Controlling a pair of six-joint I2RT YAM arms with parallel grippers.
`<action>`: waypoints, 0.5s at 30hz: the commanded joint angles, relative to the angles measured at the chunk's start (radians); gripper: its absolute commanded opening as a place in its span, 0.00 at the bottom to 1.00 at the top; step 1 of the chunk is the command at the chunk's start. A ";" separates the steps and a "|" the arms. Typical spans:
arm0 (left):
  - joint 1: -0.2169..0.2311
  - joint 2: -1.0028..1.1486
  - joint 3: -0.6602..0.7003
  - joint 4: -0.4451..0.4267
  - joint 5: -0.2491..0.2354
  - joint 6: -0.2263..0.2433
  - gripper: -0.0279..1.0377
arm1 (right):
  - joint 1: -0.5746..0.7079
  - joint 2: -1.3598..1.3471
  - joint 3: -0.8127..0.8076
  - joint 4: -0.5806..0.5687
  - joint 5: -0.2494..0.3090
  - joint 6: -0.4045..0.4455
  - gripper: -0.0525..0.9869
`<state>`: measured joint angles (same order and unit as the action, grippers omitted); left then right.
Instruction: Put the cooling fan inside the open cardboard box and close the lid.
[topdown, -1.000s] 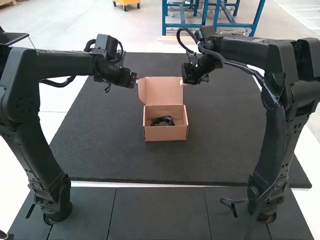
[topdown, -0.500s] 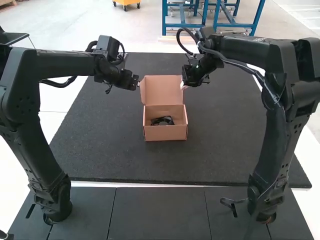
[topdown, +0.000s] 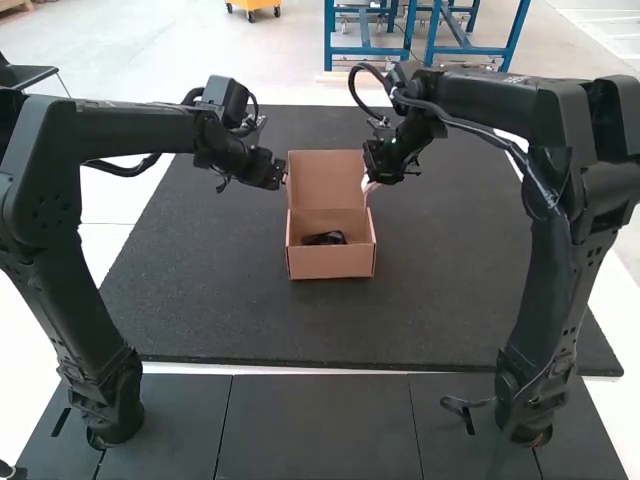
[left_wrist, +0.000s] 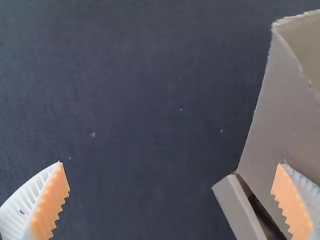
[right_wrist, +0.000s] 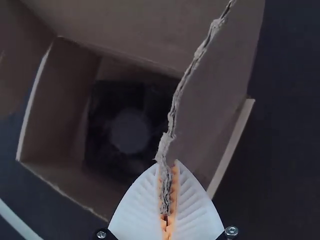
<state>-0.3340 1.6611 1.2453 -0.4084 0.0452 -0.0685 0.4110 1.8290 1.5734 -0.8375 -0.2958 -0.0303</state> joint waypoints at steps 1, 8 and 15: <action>-0.003 -0.018 0.002 -0.018 0.010 0.006 0.93 | 0.018 -0.011 0.036 -0.025 -0.003 -0.031 0.03; -0.003 -0.041 -0.004 -0.058 0.010 0.006 0.93 | 0.018 -0.014 0.046 -0.069 0.004 -0.031 0.03; -0.005 -0.043 -0.023 -0.067 0.016 0.006 0.93 | 0.020 -0.020 0.040 -0.094 0.003 -0.043 0.03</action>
<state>-0.3340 1.6611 1.2446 -0.4789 0.0467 -0.0681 0.4122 1.8294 1.5959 -0.9169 -0.2874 -0.0498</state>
